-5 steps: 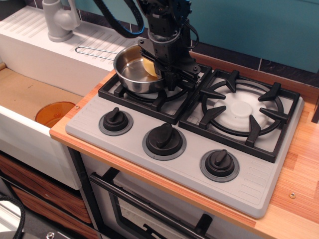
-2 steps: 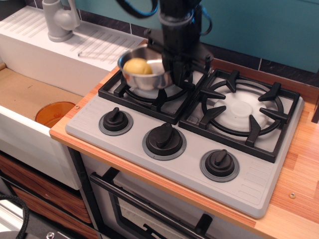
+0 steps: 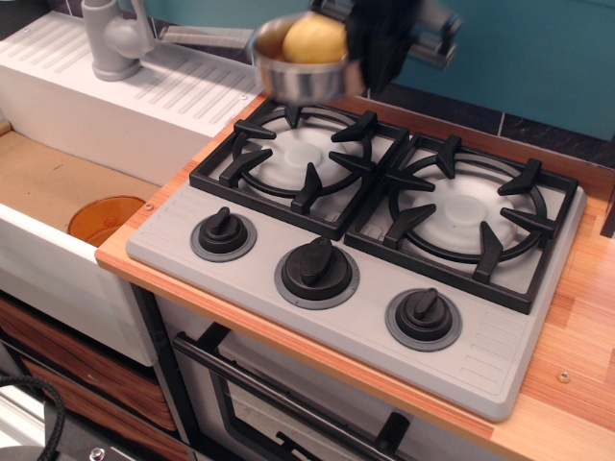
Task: Put potato in pot or pan an put pot or pan on stove
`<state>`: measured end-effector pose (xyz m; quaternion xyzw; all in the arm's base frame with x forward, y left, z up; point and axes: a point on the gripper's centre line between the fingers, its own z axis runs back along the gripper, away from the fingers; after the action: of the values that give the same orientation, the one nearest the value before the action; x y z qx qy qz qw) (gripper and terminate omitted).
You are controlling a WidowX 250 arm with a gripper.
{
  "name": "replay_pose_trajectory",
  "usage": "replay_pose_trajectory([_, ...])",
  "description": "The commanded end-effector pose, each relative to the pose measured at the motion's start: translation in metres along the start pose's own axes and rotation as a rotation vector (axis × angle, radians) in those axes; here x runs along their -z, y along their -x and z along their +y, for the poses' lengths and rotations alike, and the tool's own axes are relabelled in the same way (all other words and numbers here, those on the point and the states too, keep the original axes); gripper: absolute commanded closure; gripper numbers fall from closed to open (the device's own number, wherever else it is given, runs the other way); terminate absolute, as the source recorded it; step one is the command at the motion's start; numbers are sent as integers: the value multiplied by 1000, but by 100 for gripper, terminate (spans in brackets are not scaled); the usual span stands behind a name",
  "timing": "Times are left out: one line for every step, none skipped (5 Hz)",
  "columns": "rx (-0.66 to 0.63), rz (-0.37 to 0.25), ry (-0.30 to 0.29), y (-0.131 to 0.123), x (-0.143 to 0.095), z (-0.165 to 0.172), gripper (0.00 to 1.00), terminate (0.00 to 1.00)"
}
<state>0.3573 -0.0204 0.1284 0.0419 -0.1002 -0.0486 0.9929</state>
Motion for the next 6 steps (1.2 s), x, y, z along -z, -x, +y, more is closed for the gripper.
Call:
replay_pose_trajectory([-51, 6, 1, -49, -24, -31, 100, 0])
replay_pose_trajectory([-50, 7, 12, -51, -24, -40, 100, 0])
replay_pose_trajectory([-43, -12, 7, -45, -18, -53, 100, 0])
replay_pose_trajectory([-36, -32, 0, -35, -12, -68, 100, 0])
replay_pose_trajectory([-33, -49, -24, -23, -5, -86, 100, 0])
replay_pose_trajectory([-29, -73, -32, -11, 3, -98, 100, 0])
